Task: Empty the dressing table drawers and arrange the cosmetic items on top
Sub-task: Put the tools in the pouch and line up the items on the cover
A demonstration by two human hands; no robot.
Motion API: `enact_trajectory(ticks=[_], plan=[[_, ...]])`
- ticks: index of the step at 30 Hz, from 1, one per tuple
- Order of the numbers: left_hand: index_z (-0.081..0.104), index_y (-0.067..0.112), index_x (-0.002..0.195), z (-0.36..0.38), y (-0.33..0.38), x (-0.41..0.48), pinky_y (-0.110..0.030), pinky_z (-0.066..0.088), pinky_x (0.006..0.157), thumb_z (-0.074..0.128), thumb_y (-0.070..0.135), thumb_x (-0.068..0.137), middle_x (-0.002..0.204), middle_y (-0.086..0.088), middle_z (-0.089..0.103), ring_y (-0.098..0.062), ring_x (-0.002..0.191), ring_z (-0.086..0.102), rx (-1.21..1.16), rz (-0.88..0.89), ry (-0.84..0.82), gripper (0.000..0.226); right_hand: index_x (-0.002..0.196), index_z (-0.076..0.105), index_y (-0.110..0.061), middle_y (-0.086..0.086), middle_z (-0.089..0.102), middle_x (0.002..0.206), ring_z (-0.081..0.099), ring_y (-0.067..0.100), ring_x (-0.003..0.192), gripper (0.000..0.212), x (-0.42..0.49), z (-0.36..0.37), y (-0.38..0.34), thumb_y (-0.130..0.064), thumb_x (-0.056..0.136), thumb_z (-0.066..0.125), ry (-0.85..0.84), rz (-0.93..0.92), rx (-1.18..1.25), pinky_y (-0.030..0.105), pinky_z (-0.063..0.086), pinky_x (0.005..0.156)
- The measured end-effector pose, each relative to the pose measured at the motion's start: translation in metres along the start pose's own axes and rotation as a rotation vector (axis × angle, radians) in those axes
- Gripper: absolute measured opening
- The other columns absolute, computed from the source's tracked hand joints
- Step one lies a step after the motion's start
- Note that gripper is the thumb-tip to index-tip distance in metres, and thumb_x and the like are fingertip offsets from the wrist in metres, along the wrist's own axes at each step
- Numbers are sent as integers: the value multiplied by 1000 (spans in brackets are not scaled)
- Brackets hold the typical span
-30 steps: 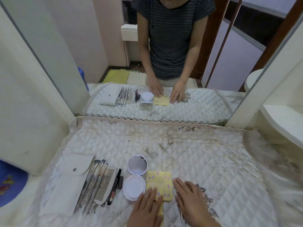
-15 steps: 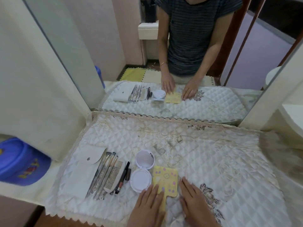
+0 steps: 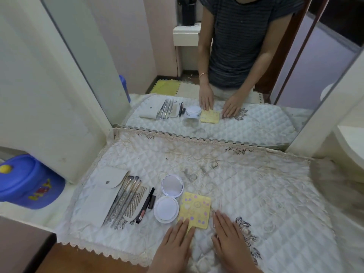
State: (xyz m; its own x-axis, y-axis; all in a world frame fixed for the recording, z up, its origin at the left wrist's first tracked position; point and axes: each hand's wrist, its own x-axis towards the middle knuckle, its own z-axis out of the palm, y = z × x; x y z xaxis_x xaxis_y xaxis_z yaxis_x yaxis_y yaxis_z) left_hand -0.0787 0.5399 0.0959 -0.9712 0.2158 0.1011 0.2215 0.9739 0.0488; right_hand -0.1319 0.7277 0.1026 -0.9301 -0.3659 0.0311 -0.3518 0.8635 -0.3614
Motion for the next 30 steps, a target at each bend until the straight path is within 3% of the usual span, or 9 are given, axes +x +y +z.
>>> enact_trajectory(ticks=[3,8,11,15,18,20,23,28,30], plan=[[42,20,128,-3,-8,-1,-24,5,113,12,40,93,158,2,-8,-14,145,-6,-68,-80,-2,50,146,-2,-24,-15,-13,155,-10,-1,142,54,-6,6,3,-41,95,4,65,-24,-12,22,-7,115],[39,12,131,-4,-49,2,-25,-4,115,27,36,91,158,-6,-1,-17,145,-11,-50,-157,129,48,146,-4,-24,-15,-14,155,-11,-2,141,52,-3,11,-8,-37,96,3,109,26,-59,26,-8,115],[38,13,130,17,-68,6,-33,13,113,14,38,94,158,-3,-7,-22,146,0,-37,-69,239,50,145,-4,-28,-19,-15,154,-12,-3,141,52,0,19,-18,-39,95,2,144,99,-51,26,-9,115],[50,17,115,24,-71,7,-35,37,87,22,26,88,131,-14,55,-31,102,64,-27,16,382,40,145,-7,-28,-15,-18,154,-15,3,142,50,9,31,-31,-34,96,-2,200,175,-157,31,-4,116],[54,22,105,20,-71,12,-33,40,79,26,20,80,91,-4,76,-28,90,63,-67,20,319,37,139,21,-33,-15,-18,154,-16,3,141,50,18,28,-42,-27,90,18,192,266,-148,32,42,97],[54,22,101,19,-76,16,-35,48,74,26,20,77,87,-3,77,-27,88,60,-128,45,209,37,129,34,-30,-21,-16,153,-16,-1,141,41,14,29,-47,-35,93,15,160,326,-125,28,28,103],[52,22,102,11,-82,21,-33,58,61,18,22,83,87,-2,77,-25,75,72,-231,69,-14,38,139,22,-36,-20,-1,155,-14,0,141,50,6,25,-57,-50,93,6,94,390,-121,18,-1,111],[52,23,98,1,-88,35,-30,55,62,20,16,80,82,-2,77,-28,74,70,-356,-17,-212,38,142,3,-40,-17,-13,155,-13,3,142,65,11,36,-75,-68,84,7,204,286,-200,23,-3,113],[51,23,96,-7,-96,46,-26,56,56,23,15,83,78,-1,77,-24,66,72,-390,1,-149,32,144,-1,-38,-17,-13,155,-11,3,142,71,10,49,-73,-71,81,8,355,213,-245,25,-5,115]])
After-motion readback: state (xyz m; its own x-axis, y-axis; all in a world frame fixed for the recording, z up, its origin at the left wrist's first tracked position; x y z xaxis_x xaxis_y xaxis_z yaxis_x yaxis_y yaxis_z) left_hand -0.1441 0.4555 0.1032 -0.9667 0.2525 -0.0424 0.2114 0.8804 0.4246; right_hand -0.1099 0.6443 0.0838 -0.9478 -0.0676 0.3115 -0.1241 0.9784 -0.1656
